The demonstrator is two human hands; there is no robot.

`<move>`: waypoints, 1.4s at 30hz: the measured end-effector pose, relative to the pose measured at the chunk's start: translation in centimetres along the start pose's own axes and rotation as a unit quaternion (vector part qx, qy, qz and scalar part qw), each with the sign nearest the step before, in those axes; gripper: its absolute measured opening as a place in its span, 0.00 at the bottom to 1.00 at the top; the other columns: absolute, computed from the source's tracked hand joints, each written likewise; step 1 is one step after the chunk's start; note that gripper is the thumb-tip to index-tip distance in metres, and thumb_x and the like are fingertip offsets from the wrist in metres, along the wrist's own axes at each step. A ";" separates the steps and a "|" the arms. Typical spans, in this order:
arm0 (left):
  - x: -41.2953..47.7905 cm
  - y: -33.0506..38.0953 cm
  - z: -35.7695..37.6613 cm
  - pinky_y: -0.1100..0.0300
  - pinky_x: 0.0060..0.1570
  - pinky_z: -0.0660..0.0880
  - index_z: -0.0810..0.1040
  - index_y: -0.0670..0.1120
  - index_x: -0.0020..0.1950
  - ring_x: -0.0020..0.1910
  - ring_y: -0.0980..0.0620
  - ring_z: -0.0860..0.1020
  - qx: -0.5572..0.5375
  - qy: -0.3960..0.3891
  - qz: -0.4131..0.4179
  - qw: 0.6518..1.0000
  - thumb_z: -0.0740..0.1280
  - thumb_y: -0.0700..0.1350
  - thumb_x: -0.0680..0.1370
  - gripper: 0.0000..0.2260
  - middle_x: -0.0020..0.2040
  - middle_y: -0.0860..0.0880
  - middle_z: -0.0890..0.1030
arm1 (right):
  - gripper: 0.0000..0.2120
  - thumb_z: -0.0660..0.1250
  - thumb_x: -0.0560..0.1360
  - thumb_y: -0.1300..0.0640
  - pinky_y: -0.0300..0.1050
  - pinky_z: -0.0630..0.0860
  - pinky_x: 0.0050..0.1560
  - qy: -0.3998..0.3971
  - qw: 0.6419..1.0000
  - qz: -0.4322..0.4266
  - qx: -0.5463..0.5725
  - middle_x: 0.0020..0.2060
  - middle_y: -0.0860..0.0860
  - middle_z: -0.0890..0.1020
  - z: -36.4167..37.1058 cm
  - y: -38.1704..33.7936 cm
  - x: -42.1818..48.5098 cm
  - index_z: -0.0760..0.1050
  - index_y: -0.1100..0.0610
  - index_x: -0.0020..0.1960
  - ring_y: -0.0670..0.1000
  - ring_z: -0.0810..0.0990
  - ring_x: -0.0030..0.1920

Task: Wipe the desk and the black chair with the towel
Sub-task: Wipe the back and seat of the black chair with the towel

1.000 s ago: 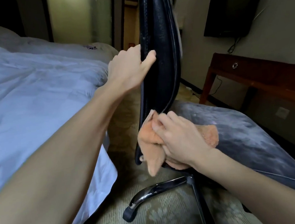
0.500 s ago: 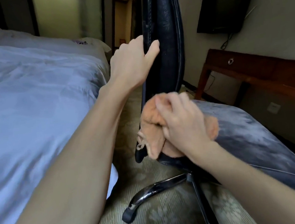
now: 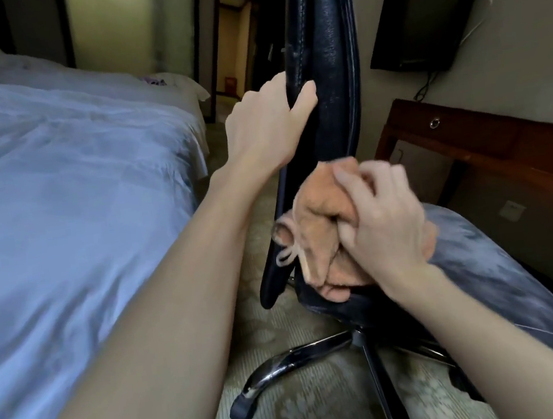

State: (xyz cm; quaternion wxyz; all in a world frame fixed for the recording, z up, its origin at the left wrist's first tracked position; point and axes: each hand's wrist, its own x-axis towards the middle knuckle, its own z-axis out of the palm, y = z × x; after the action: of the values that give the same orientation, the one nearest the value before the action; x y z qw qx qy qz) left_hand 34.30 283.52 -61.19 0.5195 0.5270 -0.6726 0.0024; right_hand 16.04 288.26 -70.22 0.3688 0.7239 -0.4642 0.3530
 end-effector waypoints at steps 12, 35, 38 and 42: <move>0.0 -0.2 1.0 0.59 0.37 0.64 0.78 0.53 0.60 0.37 0.56 0.73 -0.055 0.022 -0.001 0.998 0.56 0.60 0.85 0.16 0.36 0.59 0.72 | 0.19 0.67 0.67 0.58 0.42 0.66 0.39 -0.065 0.996 -0.043 0.032 0.51 0.52 0.79 -0.3 -0.2 -0.4 0.83 0.54 0.57 0.54 0.74 0.51; -3.4 -6.7 2.3 0.51 0.54 0.79 0.77 0.65 0.69 0.53 0.54 0.83 -0.126 -0.060 -0.003 0.990 0.61 0.62 0.81 0.17 0.50 0.59 0.86 | 0.09 0.67 0.70 0.58 0.44 0.65 0.36 0.018 0.999 0.003 0.036 0.48 0.54 0.78 0.5 -1.8 4.8 0.82 0.55 0.49 0.57 0.75 0.49; -2.9 -5.9 1.9 0.54 0.42 0.71 0.78 0.43 0.39 0.36 0.57 0.74 -0.246 -0.065 -0.069 0.965 0.60 0.52 0.85 0.20 0.32 0.52 0.79 | 0.10 0.68 0.69 0.61 0.47 0.69 0.36 0.062 0.990 0.114 0.050 0.49 0.54 0.76 1.6 -2.7 4.4 0.81 0.54 0.50 0.57 0.73 0.49; -2.6 -6.1 2.6 0.39 0.59 0.78 0.82 0.36 0.45 0.48 0.50 0.82 -0.304 -0.048 -0.095 0.947 0.60 0.58 0.81 0.25 0.46 0.43 0.85 | 0.12 0.68 0.68 0.64 0.51 0.72 0.36 0.036 0.993 0.097 0.055 0.49 0.56 0.76 4.8 -3.8 1.0 0.80 0.56 0.51 0.58 0.72 0.49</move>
State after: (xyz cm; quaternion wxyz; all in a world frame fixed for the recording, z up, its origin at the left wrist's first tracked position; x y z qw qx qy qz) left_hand 36.58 281.15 -67.54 0.6200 0.4050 -0.6122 -0.2770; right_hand 20.71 284.84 -72.40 0.3088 0.6817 -0.4981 0.4380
